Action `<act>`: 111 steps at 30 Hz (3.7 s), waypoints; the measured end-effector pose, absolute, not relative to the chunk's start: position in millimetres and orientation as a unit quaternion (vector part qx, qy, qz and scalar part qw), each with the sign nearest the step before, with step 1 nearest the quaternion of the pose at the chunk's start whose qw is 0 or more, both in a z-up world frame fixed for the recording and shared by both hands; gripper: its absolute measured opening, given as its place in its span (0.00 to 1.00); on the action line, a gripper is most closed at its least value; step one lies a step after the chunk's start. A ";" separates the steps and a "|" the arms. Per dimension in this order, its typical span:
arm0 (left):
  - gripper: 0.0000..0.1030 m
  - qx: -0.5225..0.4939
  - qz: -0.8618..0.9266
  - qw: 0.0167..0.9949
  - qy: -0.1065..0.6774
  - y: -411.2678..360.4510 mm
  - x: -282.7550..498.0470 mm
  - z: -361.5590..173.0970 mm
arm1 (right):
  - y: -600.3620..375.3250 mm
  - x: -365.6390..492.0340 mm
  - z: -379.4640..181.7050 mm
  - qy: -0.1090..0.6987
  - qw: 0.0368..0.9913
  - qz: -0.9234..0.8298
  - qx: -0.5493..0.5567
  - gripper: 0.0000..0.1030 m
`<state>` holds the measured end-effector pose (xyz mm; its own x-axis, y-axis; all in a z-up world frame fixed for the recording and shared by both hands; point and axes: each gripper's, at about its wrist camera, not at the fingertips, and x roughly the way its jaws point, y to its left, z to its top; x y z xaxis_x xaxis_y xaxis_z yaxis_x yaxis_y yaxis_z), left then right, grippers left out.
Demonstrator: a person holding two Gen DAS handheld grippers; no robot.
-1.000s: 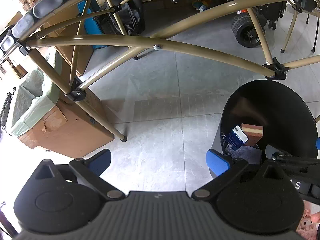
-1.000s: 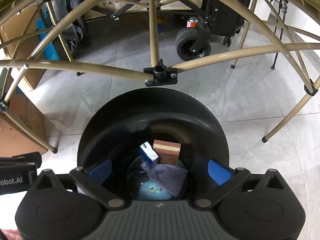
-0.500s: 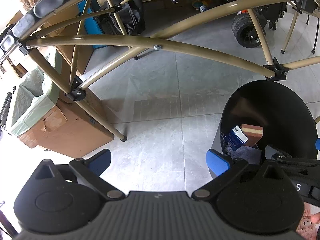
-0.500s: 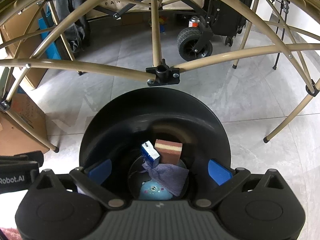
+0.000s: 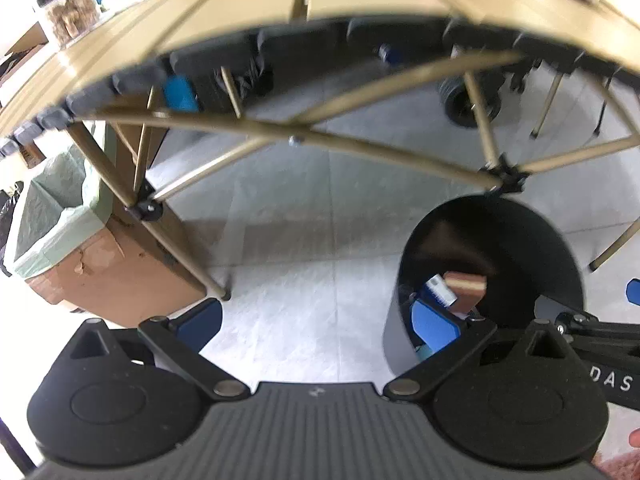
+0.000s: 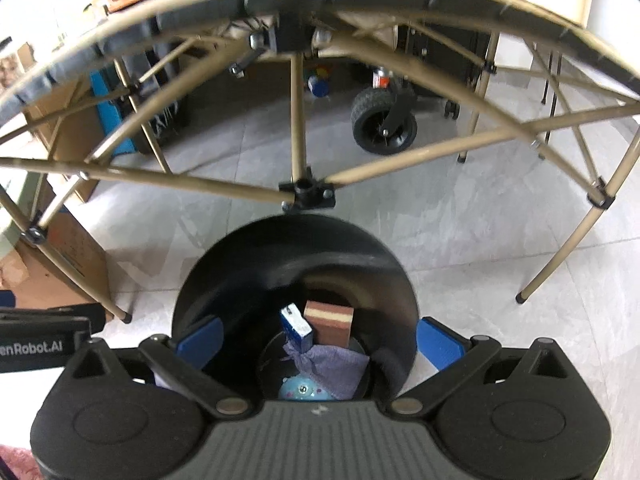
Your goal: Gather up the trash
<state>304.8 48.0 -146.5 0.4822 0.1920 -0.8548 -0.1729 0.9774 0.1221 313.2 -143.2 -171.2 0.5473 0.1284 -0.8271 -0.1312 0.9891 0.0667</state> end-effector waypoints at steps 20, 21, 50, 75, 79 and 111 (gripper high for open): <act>1.00 -0.026 0.055 0.934 0.353 34.8 257.5 -65.3 | -196.6 262.9 -78.5 0.332 0.935 0.115 0.042 1.00; 1.00 -0.028 0.052 0.938 0.341 34.1 255.8 -61.1 | -198.9 261.4 -74.4 0.322 0.939 0.115 0.043 1.00; 1.00 -0.037 0.071 0.978 0.192 6.1 342.3 6.2 | -197.9 355.6 -37.2 0.153 0.983 0.099 0.031 1.00; 1.00 -0.048 0.098 0.964 0.241 29.7 412.0 -16.8 | -157.8 471.4 -49.2 0.237 0.965 0.104 0.052 0.25; 1.00 -0.044 0.095 0.966 0.235 27.2 413.8 -14.6 | -164.5 464.0 -45.2 0.226 0.966 0.109 0.063 0.19; 1.00 -0.110 0.054 0.963 0.241 -7.3 492.1 -24.1 | -268.4 423.2 -33.3 0.163 0.983 0.000 0.079 0.16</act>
